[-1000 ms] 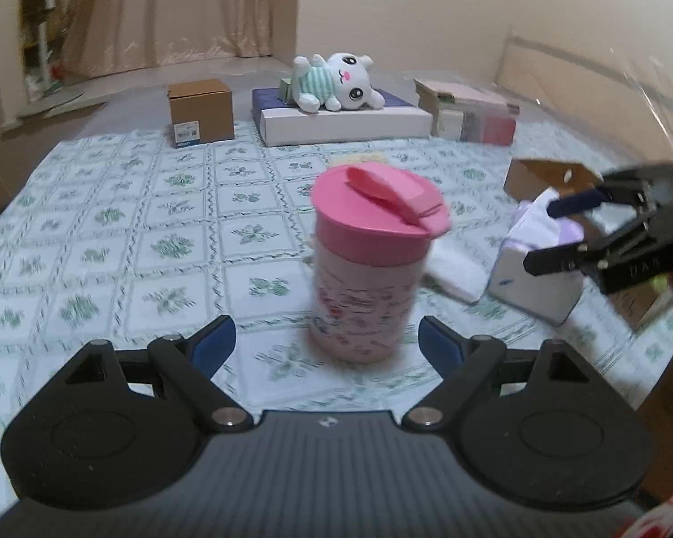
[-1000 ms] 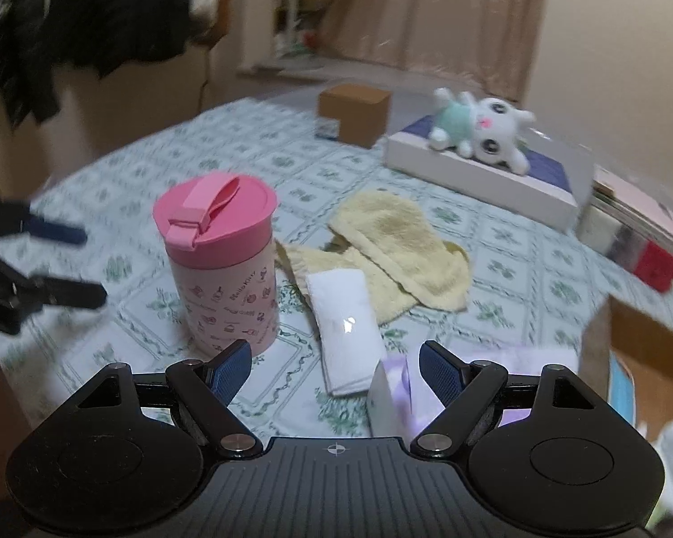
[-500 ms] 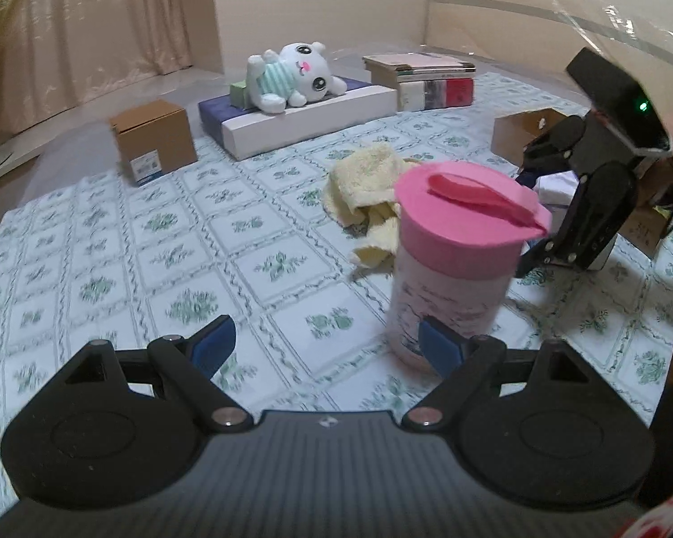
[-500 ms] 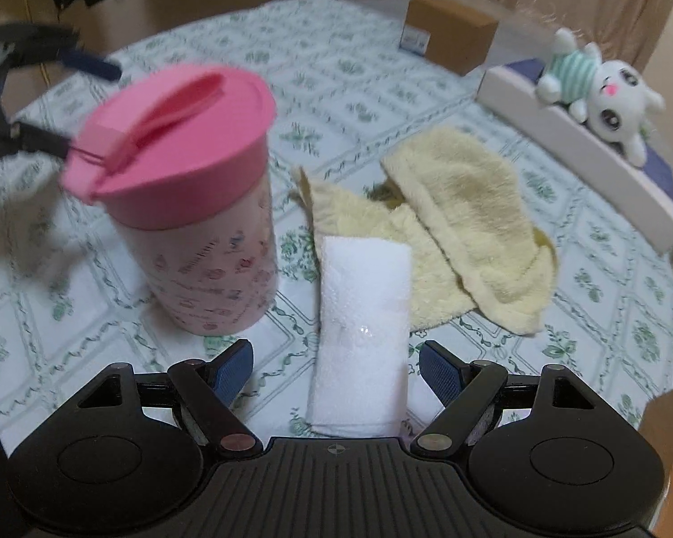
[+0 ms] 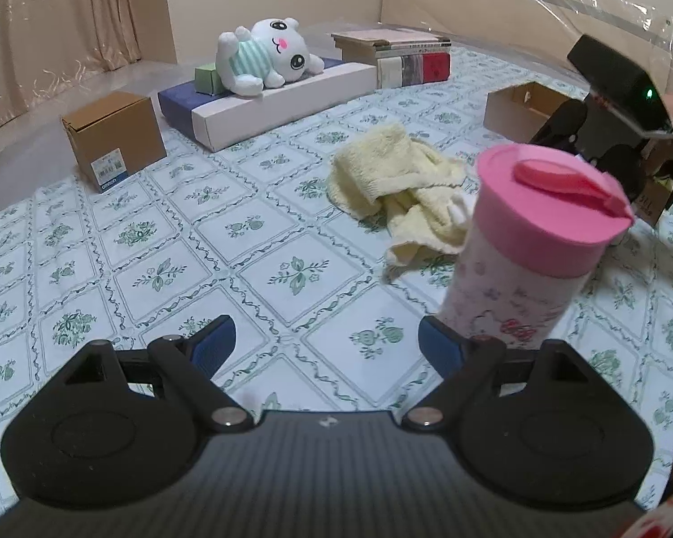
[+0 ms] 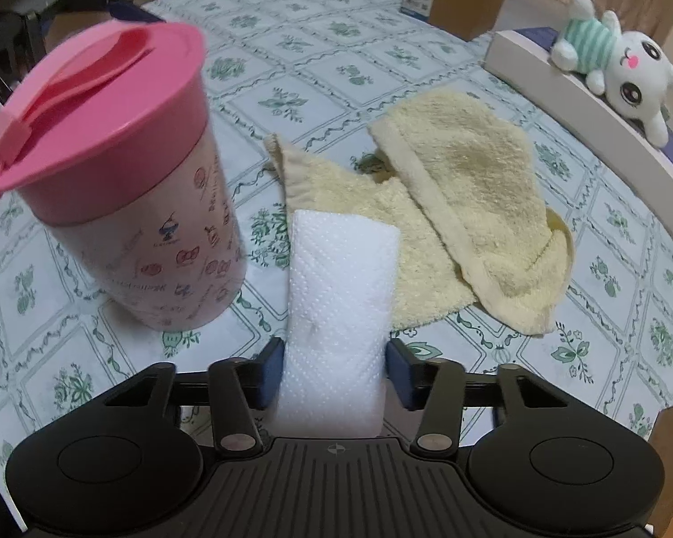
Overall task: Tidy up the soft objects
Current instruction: 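Grasp the white folded cloth with the right gripper while the left gripper reaches the yellow towel, then grasp the yellow towel with the left gripper and lift it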
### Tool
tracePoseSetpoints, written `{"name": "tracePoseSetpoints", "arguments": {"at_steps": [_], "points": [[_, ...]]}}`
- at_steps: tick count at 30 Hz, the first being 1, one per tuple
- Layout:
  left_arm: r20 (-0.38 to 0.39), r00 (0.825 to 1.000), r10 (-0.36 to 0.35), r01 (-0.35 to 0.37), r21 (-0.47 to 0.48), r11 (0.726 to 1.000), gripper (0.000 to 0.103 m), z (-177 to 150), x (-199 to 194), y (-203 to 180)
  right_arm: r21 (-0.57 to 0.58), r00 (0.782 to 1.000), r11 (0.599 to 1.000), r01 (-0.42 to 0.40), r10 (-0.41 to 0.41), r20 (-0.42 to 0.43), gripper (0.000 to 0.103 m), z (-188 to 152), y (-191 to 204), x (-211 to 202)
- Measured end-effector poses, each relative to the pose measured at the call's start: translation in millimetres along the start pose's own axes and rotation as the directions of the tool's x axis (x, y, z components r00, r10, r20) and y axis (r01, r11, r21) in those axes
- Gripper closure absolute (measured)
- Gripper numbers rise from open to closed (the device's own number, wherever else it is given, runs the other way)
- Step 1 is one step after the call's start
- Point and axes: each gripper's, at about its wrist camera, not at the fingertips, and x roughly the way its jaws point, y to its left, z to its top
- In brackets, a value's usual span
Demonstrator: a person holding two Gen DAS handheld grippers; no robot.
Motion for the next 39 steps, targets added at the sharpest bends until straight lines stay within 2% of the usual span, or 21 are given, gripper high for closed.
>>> {"name": "tracePoseSetpoints", "arguments": {"at_steps": [1, 6, 10, 16, 22, 27, 31, 35, 39], "points": [[-0.001, 1.000, -0.001, 0.001, 0.007, 1.000, 0.016, 1, 2, 2, 0.006, 1.000, 1.000, 0.003, -0.003, 0.006, 0.069, 0, -1, -3], [0.001, 1.000, -0.020, 0.020, 0.047, 0.999, 0.016, 15, 14, 10, 0.091, 0.996, 0.996, 0.016, -0.023, 0.083, 0.078, 2, -16, -31], [0.010, 0.999, -0.052, 0.051, 0.089, 0.995, 0.016, 36, 29, 17, 0.192, 0.986, 0.980, 0.050, -0.079, 0.147, 0.080, 2, -34, -60], [0.034, 0.989, -0.144, 0.139, 0.114, 0.984, 0.016, 74, 62, 35, 0.283, 0.970, 0.953, 0.111, -0.166, 0.178, 0.080, 0, -54, -93], [0.042, 0.957, -0.287, 0.280, 0.122, 0.952, 0.016, 108, 106, 45, 0.330, 0.962, 0.934, 0.139, -0.206, 0.178, 0.080, -8, -67, -99], [-0.001, 0.918, -0.397, 0.393, 0.148, 0.908, 0.016, 122, 146, 29, 0.355, 0.962, 0.925, 0.139, -0.211, 0.172, 0.080, -14, -70, -91], [-0.056, 0.886, -0.461, 0.464, 0.138, 0.875, 0.012, 127, 177, 16, 0.385, 0.961, 0.912, 0.144, -0.221, 0.165, 0.080, -22, -72, -85], [-0.100, 0.883, -0.459, 0.470, 0.152, 0.870, 0.011, 128, 202, 5, 0.421, 0.960, 0.896, 0.142, -0.229, 0.163, 0.080, -32, -77, -81], [-0.118, 0.891, -0.438, 0.454, 0.195, 0.870, 0.012, 128, 216, -5, 0.435, 0.958, 0.891, 0.132, -0.227, 0.174, 0.080, -36, -81, -81]]}}
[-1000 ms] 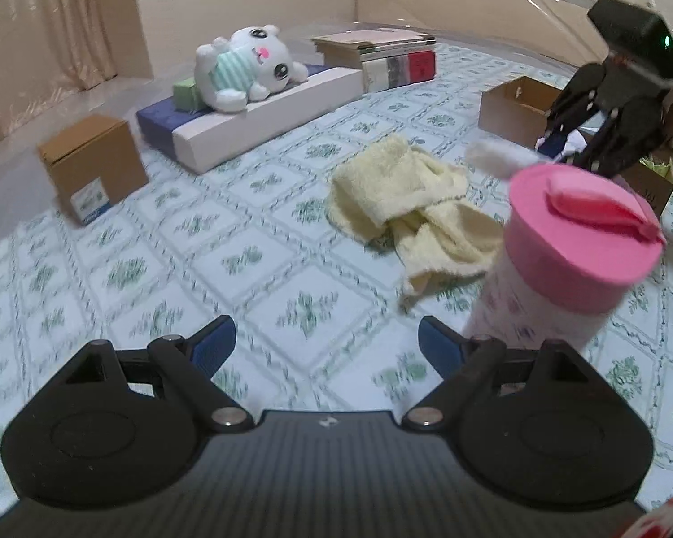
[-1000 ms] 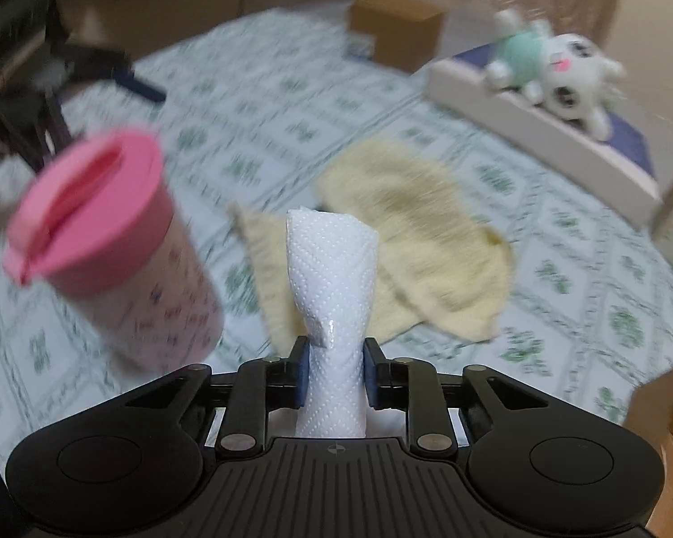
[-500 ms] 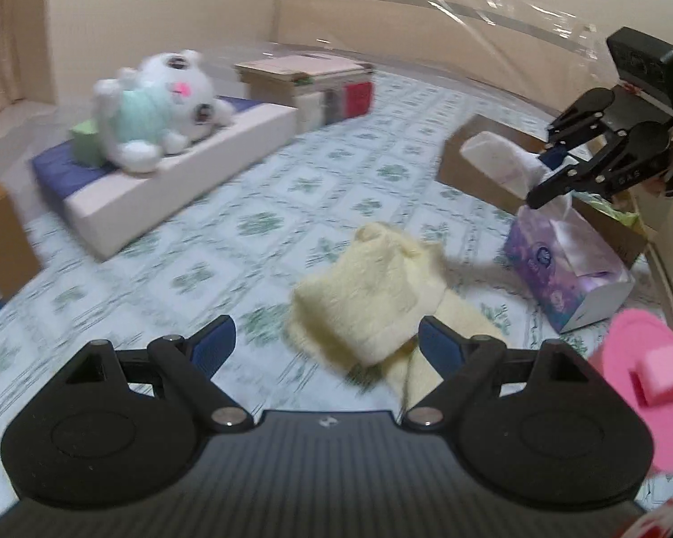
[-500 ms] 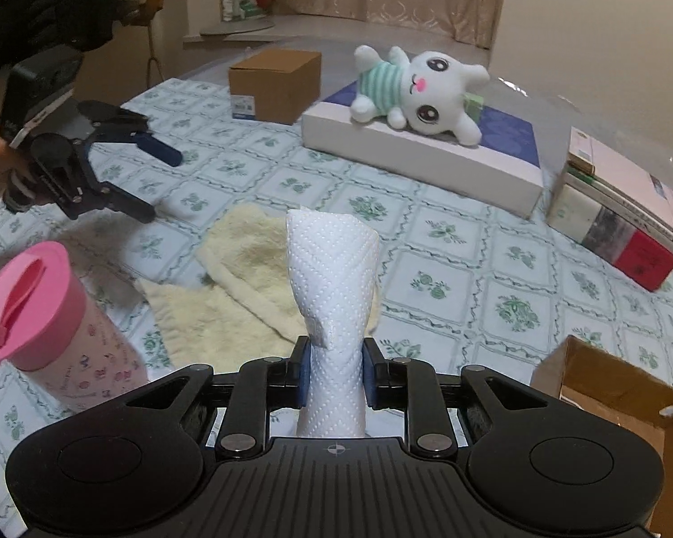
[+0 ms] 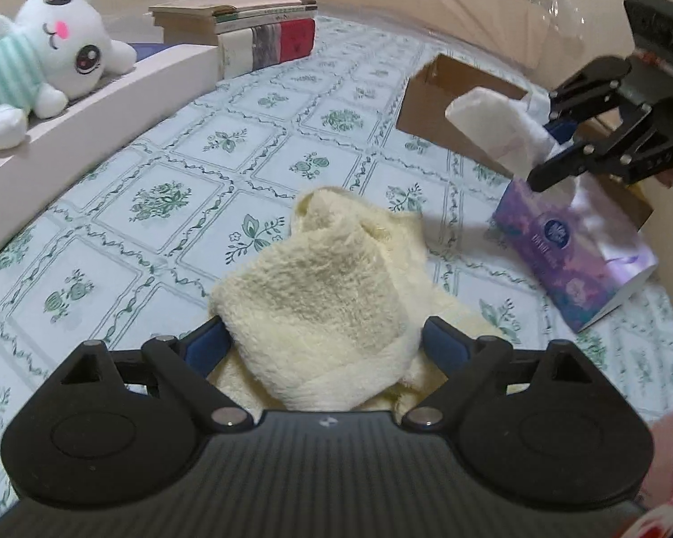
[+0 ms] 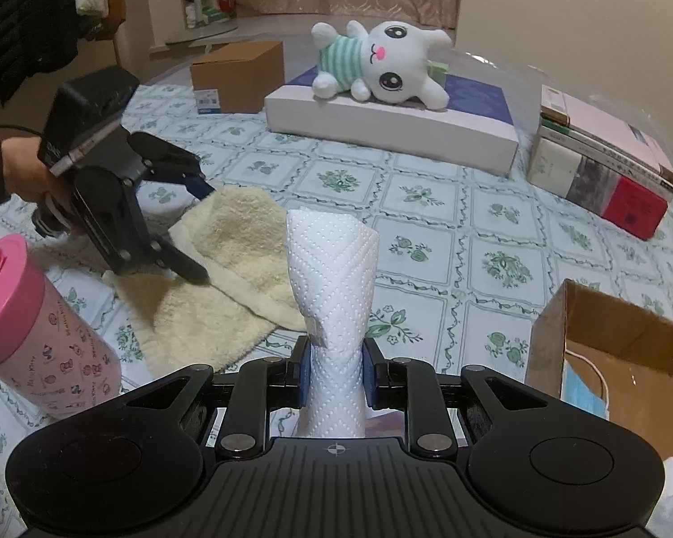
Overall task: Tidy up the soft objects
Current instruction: 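Grasp the yellow towel with the left gripper and lift it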
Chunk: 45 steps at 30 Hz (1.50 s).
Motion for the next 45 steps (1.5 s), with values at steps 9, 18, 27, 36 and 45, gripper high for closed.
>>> {"name": "tracePoseSetpoints", "arguments": {"at_steps": [9, 18, 27, 36, 45], "points": [[-0.018, 0.998, 0.056, -0.054, 0.087, 0.995, 0.062, 2, 11, -16, 0.012, 1.000, 1.000, -0.011, 0.011, 0.021, 0.080, 1, 2, -3], [-0.019, 0.989, 0.146, -0.145, 0.048, 0.988, 0.085, 4, -17, -18, 0.017, 0.999, 1.000, -0.004, 0.003, 0.045, 0.080, 4, 3, -16], [0.036, 0.921, 0.387, -0.380, -0.130, 0.916, 0.085, 3, -97, -28, 0.043, 0.993, 0.999, 0.001, -0.006, 0.120, 0.080, 7, 21, -47], [0.064, 0.806, 0.589, -0.544, -0.312, 0.779, 0.085, 10, -193, -75, 0.071, 0.981, 0.997, -0.011, -0.003, 0.195, 0.080, 4, 42, -100], [0.130, 0.721, 0.681, -0.583, -0.418, 0.697, 0.085, 24, -270, -158, 0.105, 0.963, 0.994, -0.014, -0.015, 0.269, 0.080, -15, 56, -166]]}}
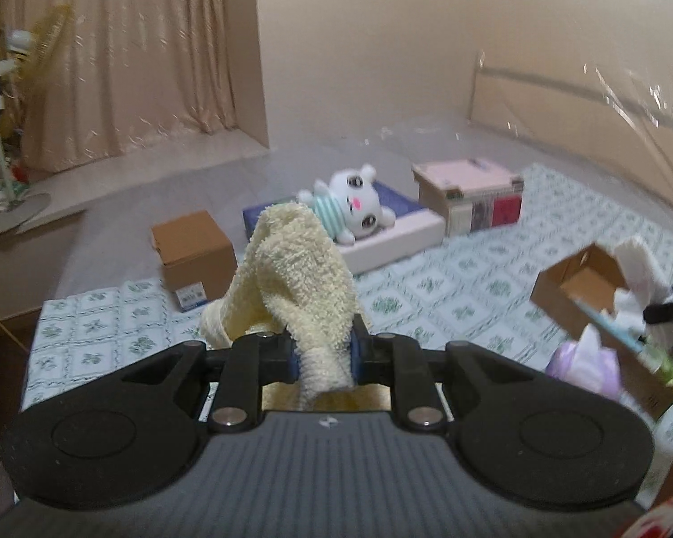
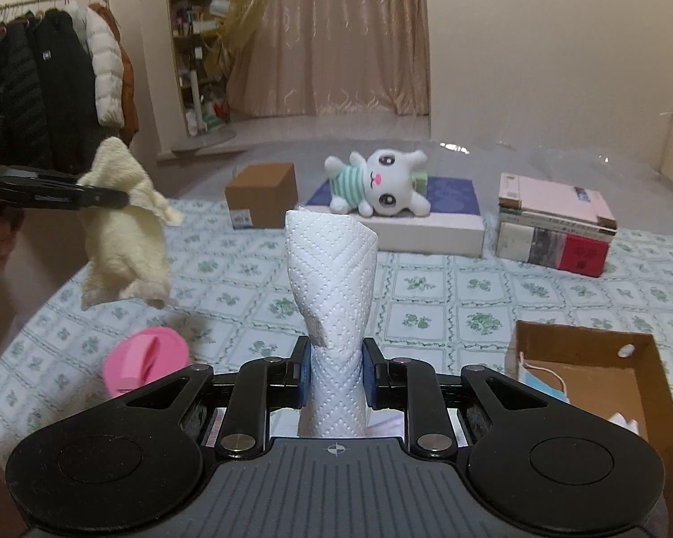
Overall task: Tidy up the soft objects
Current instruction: 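Grasp the yellow towel with the left gripper and lift it, then carry the yellow towel with the left gripper and white cloth with the right over the box and release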
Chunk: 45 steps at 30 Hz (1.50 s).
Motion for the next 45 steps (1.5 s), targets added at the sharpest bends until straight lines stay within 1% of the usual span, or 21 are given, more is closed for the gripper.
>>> {"name": "tracePoseSetpoints", "arguments": {"at_steps": [4, 8, 11, 15, 18, 22, 26, 31, 37, 45], "points": [[0.050, 0.999, 0.014, -0.013, -0.016, 1.000, 0.085, 6, -42, -22, 0.036, 0.999, 0.999, 0.002, -0.003, 0.033, 0.080, -8, -1, -28], [0.089, 0.996, 0.001, 0.000, -0.013, 1.000, 0.085, 9, -77, -52, 0.069, 0.998, 0.998, 0.004, -0.008, 0.062, 0.080, -17, -5, -50], [0.115, 0.993, -0.012, 0.012, -0.001, 1.000, 0.085, 10, -95, -78, 0.089, 0.997, 0.996, 0.018, -0.025, 0.079, 0.080, -27, -10, -66], [0.132, 0.990, -0.045, 0.046, -0.008, 0.999, 0.085, 8, -109, -108, 0.092, 0.995, 0.995, 0.036, -0.044, 0.088, 0.080, -40, -14, -84], [0.130, 0.989, -0.074, 0.076, -0.007, 0.997, 0.085, 2, -107, -135, 0.108, 0.993, 0.993, 0.047, -0.059, 0.104, 0.080, -49, -20, -97], [0.115, 0.986, -0.118, 0.124, -0.043, 0.991, 0.085, -11, -97, -168, 0.143, 0.989, 0.988, 0.059, -0.077, 0.124, 0.080, -58, -28, -112], [0.108, 0.986, -0.129, 0.136, -0.061, 0.989, 0.085, -23, -87, -201, 0.179, 0.986, 0.981, 0.074, -0.099, 0.136, 0.080, -68, -39, -126], [0.098, 0.984, -0.149, 0.158, -0.087, 0.984, 0.085, -34, -77, -233, 0.213, 0.983, 0.972, 0.095, -0.125, 0.135, 0.080, -82, -51, -142], [0.082, 0.980, -0.182, 0.190, -0.095, 0.977, 0.085, -42, -70, -263, 0.241, 0.980, 0.964, 0.114, -0.149, 0.133, 0.080, -97, -62, -157], [0.061, 0.974, -0.220, 0.224, -0.067, 0.972, 0.085, -43, -59, -294, 0.267, 0.971, 0.952, 0.152, -0.194, 0.139, 0.080, -108, -75, -173]]}}
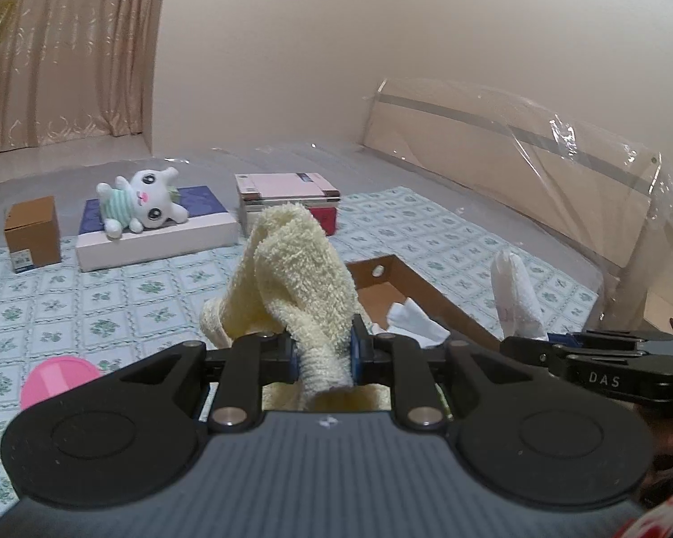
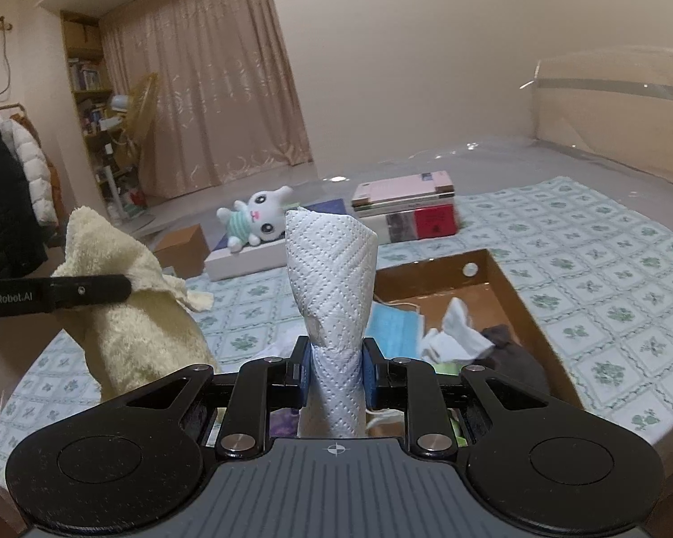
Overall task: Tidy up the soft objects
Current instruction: 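Carry the yellow towel with the left gripper and white cloth with the right over the box and release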
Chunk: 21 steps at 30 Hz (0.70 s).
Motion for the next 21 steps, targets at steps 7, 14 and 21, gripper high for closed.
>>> {"name": "tracePoseSetpoints", "arguments": {"at_steps": [7, 14, 21], "points": [[-0.030, 0.999, -0.044, 0.044, 0.027, 0.999, 0.085, -4, 18, -22, 0.012, 0.999, 0.999, 0.036, -0.036, 0.000, 0.080, -2, -16, -6], [-0.047, 0.996, -0.073, 0.075, 0.047, 0.996, 0.085, -4, 35, -45, 0.029, 0.998, 0.998, 0.059, -0.059, -0.002, 0.080, -5, -29, -12], [-0.062, 0.994, -0.085, 0.089, 0.070, 0.994, 0.085, -2, 55, -64, 0.044, 0.997, 0.996, 0.079, -0.079, 0.000, 0.080, -5, -45, -15]]}}
